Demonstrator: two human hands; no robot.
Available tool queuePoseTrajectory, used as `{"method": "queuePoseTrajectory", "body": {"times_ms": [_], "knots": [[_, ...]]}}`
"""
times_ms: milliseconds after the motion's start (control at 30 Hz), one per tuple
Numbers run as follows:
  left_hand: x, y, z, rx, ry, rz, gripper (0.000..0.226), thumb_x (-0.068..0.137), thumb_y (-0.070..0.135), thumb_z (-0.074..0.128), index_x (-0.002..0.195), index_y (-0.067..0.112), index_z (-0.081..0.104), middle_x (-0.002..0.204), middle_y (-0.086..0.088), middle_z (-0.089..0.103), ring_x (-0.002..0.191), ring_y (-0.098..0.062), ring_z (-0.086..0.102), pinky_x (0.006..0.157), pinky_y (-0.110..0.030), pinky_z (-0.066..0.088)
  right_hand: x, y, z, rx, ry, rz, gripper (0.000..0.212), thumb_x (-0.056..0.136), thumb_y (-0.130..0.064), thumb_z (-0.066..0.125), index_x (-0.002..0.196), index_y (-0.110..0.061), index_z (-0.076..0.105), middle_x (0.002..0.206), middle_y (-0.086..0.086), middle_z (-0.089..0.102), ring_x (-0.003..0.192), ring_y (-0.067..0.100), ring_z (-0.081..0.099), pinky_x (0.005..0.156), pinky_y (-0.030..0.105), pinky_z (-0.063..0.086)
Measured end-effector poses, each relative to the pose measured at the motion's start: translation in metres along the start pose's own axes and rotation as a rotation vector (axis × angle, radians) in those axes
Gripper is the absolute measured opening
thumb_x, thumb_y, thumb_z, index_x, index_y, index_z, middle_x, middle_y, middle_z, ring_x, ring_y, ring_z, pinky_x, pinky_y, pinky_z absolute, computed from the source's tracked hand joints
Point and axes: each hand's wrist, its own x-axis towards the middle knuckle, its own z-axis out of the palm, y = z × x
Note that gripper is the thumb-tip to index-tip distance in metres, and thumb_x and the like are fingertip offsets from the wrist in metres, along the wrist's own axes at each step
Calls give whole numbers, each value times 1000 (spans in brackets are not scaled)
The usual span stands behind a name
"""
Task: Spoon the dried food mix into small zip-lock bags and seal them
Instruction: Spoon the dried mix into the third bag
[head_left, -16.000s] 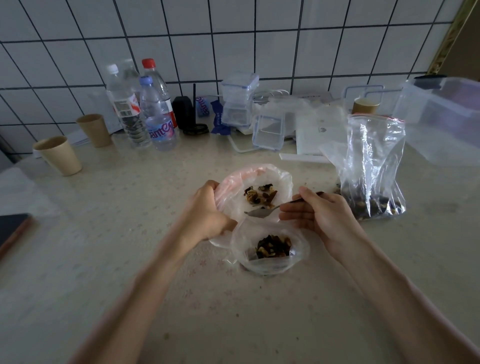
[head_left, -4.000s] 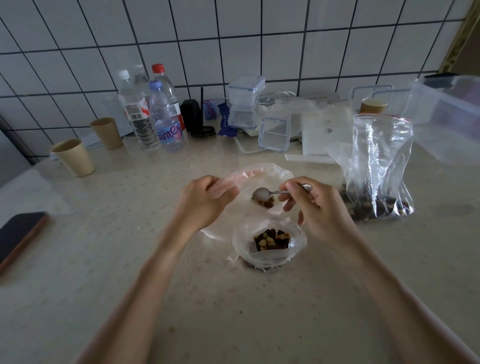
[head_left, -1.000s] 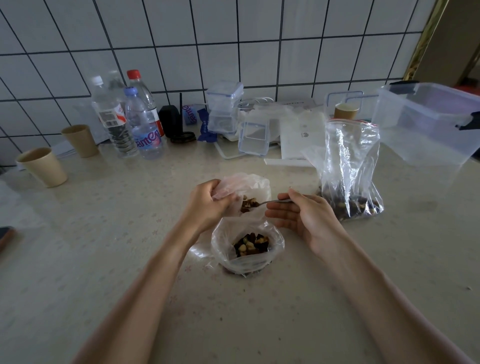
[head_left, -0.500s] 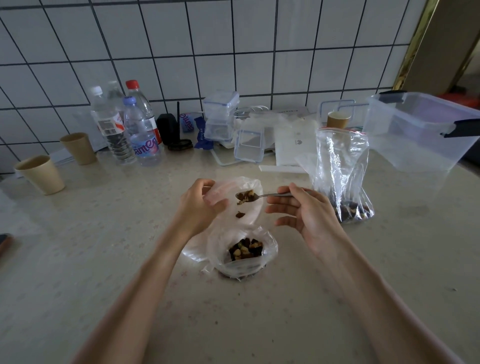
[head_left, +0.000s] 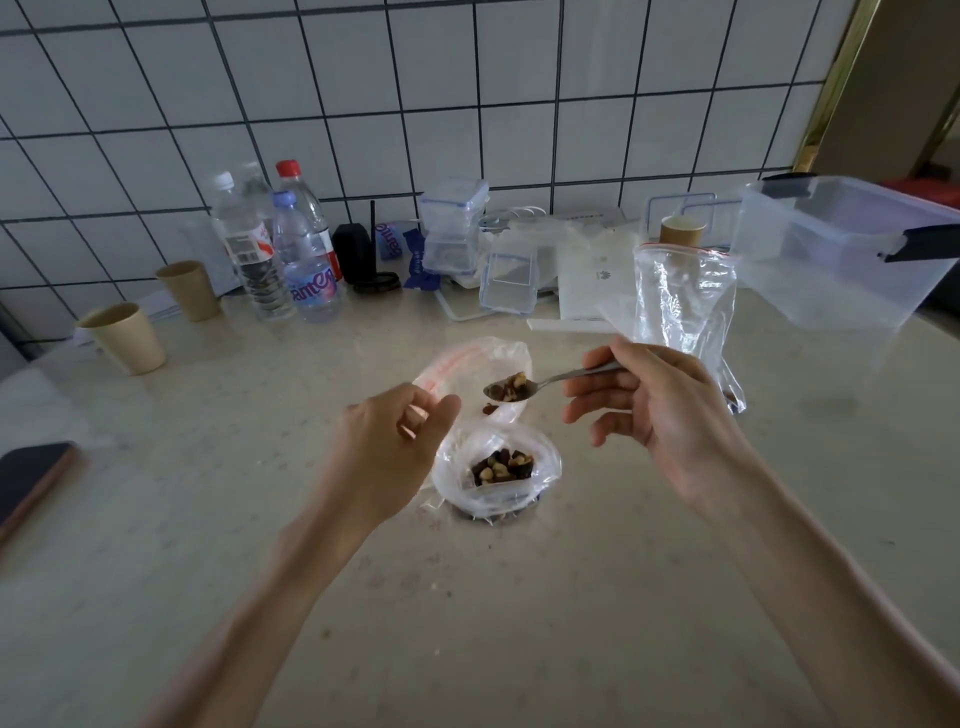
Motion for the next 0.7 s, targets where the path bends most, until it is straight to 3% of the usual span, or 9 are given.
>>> {"method": "queuePoseTrajectory", "body": {"times_ms": [67,167,300,400,500,600,700], "knots": [[-7,2,2,73,-94,-73,30,93,60,62,80,34,68,61,23,68,63,7,64,54,-15,39,-7,3,-1,-58,-25,17,34,109,-24,49,96,1,69,89,29,74,70,40,73,46,34,52],[-8,8,4,24,-199,-141,22,99,42,64,83,28,70,55,14,70,50,0,65,46,-11,37,-16,9,0,-219,-135,16,35,110,-24,47,97,1,68,91,24,76,75,40,74,48,36,54],[-1,16,1,-222,-201,-188,17,97,30,69,87,17,71,61,0,74,47,-11,67,45,-18,45,-20,17,4,-438,-270,-122,28,109,-17,49,100,-2,70,91,14,79,79,32,76,49,39,56],[1,13,2,-148,-159,-151,13,97,25,67,85,20,68,61,-1,73,51,-15,71,51,-25,47,-20,19,4,-574,-347,-240,25,109,-19,51,104,-12,75,94,5,79,86,23,76,56,40,59],[2,2,4,-55,-84,-74,15,97,21,66,82,22,65,53,2,69,42,-4,63,51,-21,43,-20,17,3,-706,-404,-348,26,107,-32,52,107,-22,76,98,-5,79,94,18,75,62,33,59],[3,-8,7,53,-68,-68,9,96,25,66,89,21,70,51,9,67,41,-2,59,50,-23,45,-14,16,3,-624,-386,-328,26,107,-24,51,105,-13,75,96,2,79,89,23,75,62,31,56],[5,-12,1,56,-121,-83,14,94,41,70,88,28,70,62,13,71,47,-3,65,54,-27,51,-5,15,0,-383,-230,-260,29,110,-14,47,99,0,70,89,18,77,78,34,75,56,35,54]]}}
